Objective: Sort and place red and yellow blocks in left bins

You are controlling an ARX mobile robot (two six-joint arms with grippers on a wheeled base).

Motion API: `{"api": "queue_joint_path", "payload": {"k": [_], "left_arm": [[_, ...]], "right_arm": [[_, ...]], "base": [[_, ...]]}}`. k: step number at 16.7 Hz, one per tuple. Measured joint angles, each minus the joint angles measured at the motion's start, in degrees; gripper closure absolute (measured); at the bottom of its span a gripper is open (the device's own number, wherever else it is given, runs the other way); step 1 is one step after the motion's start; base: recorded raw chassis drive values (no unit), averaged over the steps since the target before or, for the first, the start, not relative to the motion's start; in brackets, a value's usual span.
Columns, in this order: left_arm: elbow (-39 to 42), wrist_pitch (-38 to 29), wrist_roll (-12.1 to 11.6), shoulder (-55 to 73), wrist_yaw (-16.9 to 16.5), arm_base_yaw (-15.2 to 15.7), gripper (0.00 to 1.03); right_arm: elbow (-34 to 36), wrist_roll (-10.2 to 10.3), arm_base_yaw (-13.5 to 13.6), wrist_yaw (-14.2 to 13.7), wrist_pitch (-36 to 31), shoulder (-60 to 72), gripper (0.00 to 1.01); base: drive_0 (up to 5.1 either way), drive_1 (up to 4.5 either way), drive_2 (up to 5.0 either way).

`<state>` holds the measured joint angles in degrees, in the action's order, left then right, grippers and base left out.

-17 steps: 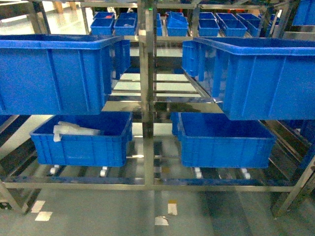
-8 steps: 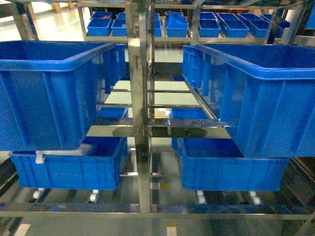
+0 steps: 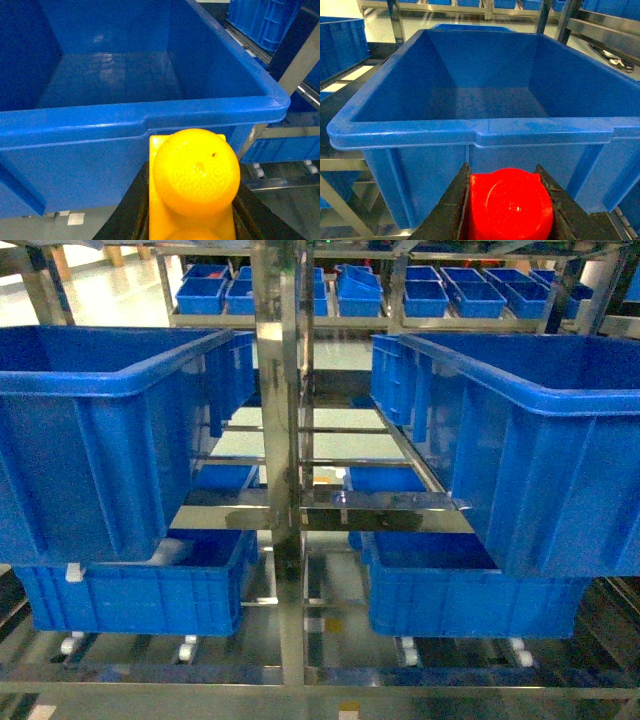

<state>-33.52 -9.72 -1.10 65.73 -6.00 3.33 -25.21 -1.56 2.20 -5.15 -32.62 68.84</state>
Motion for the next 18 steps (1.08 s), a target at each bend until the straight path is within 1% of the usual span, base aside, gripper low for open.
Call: {"api": "queue_joint_path", "payload": {"k": [14,18], "left_arm": [[0.0,0.0,0.0,-0.2,0.0,0.0,0.76],[0.0,0.2,0.0,-0.5,0.0,0.0,0.76]], "right_arm": [[0.0,0.0,0.0,0.0,0.0,-0.2,0.73],[0.0,0.0,0.0,0.0,-0.1,-0.4,0.73]], "base": [[0.0,0.00,0.0],[0.0,3.77,-3.8]]}}
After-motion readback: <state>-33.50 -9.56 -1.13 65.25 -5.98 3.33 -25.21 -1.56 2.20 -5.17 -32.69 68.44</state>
